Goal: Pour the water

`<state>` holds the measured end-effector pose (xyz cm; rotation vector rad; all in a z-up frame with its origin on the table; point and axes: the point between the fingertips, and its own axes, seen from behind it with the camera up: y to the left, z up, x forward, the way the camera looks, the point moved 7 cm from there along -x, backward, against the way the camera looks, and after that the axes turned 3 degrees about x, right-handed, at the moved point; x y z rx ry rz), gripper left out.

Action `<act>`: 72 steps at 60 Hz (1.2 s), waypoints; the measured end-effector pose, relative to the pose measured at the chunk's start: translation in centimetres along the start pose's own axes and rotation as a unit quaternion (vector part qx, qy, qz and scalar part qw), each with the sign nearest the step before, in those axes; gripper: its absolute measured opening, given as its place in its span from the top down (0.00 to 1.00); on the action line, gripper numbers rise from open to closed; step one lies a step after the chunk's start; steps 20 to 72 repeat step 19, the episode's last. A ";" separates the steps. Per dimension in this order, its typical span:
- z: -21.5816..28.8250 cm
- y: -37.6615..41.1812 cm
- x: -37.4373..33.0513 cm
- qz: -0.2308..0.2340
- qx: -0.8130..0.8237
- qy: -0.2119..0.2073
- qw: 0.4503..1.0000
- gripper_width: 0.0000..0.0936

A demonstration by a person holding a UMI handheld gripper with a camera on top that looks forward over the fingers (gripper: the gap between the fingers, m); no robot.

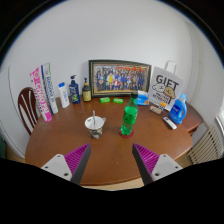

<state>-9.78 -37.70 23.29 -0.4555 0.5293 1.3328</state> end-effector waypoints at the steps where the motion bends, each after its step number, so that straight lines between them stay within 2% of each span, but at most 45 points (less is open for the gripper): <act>1: 0.0 0.1 -0.3 0.001 -0.001 -0.001 1.000 0.09; 19: -0.6 0.2 -2.9 -0.003 -0.027 -0.002 1.000 0.08; 72: -0.6 0.2 -2.9 -0.003 -0.027 -0.002 1.000 0.08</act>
